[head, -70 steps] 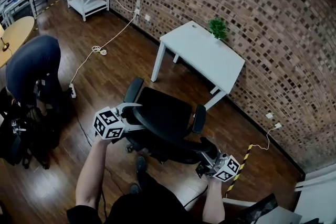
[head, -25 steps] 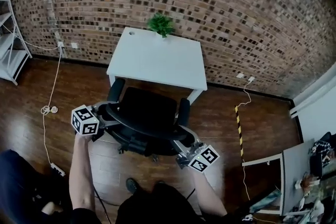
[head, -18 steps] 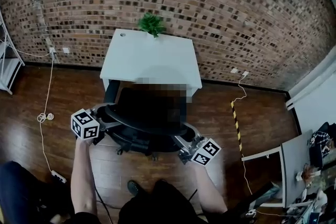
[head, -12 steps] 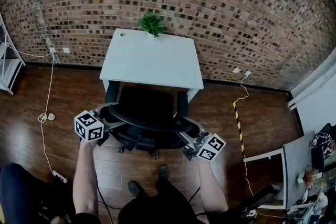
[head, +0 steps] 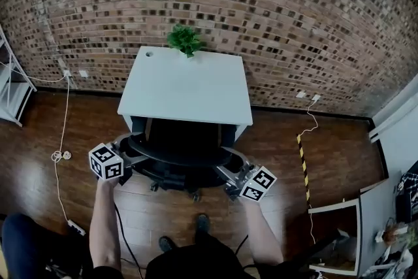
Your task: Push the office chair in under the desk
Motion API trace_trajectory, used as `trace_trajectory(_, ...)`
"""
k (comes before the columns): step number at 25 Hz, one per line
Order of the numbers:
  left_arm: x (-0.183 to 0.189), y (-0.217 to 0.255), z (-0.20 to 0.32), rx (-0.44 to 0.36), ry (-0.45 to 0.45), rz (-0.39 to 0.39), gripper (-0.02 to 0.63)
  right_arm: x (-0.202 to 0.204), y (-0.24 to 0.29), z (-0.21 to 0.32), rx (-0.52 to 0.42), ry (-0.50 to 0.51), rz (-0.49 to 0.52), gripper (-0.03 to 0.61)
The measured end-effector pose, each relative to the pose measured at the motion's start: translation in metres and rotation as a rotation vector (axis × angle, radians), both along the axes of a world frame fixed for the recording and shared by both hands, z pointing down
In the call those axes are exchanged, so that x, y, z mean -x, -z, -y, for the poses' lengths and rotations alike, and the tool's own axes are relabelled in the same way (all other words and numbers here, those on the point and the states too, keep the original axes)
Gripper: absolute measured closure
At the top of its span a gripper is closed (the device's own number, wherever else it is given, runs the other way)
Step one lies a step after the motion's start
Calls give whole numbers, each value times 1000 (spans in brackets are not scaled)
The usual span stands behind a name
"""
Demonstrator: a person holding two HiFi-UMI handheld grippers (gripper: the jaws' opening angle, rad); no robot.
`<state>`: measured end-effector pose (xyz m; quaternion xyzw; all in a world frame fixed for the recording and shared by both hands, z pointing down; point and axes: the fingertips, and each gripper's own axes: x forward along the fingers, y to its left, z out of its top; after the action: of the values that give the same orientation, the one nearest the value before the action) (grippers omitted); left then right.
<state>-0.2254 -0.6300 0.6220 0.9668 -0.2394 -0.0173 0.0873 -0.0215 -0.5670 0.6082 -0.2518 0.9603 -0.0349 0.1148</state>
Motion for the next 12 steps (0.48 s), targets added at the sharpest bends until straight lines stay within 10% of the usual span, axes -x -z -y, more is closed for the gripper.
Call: trace_trajectory(12,-44,-13,87,33,130,1,66,-50,-11,108,1,101,18,391)
